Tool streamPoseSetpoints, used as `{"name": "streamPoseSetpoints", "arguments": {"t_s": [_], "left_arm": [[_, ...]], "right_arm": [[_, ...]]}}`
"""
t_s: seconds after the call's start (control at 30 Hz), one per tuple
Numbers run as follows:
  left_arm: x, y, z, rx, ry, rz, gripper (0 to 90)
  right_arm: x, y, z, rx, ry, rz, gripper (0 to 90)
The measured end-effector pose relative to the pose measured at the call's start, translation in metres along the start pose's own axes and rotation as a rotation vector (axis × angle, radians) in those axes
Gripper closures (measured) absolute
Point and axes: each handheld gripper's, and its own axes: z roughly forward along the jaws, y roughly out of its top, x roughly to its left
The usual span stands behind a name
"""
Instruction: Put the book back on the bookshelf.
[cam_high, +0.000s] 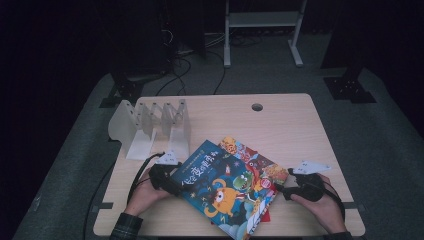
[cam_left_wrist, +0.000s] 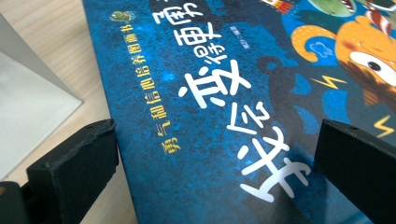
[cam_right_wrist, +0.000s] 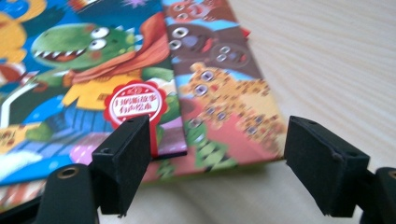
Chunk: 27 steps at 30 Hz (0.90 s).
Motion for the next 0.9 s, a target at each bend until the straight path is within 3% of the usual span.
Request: {"name": "streamPoseSetpoints", "arguments": {"t_s": [0.17, 0.3, 0.9], "left_arm": [[-0.004, -0.002, -0.001, -0.002, 0.002, 0.0, 0.0], [-0.004, -0.003, -0.002, -0.001, 0.0, -0.007, 0.0], [-0.005, -0.005, -0.003, -0.002, -0.009, -0.016, 0.0]], "right_arm": [[-0.008, 0.013, 0.015, -0.005, -0.003, 0.008, 23.3], [-0.008, 0.02, 0.019, 0.013, -0.014, -0.018, 23.2], [-0.009, 0.001, 0.002, 0.023, -0.025, -0.012, 22.8]]}}
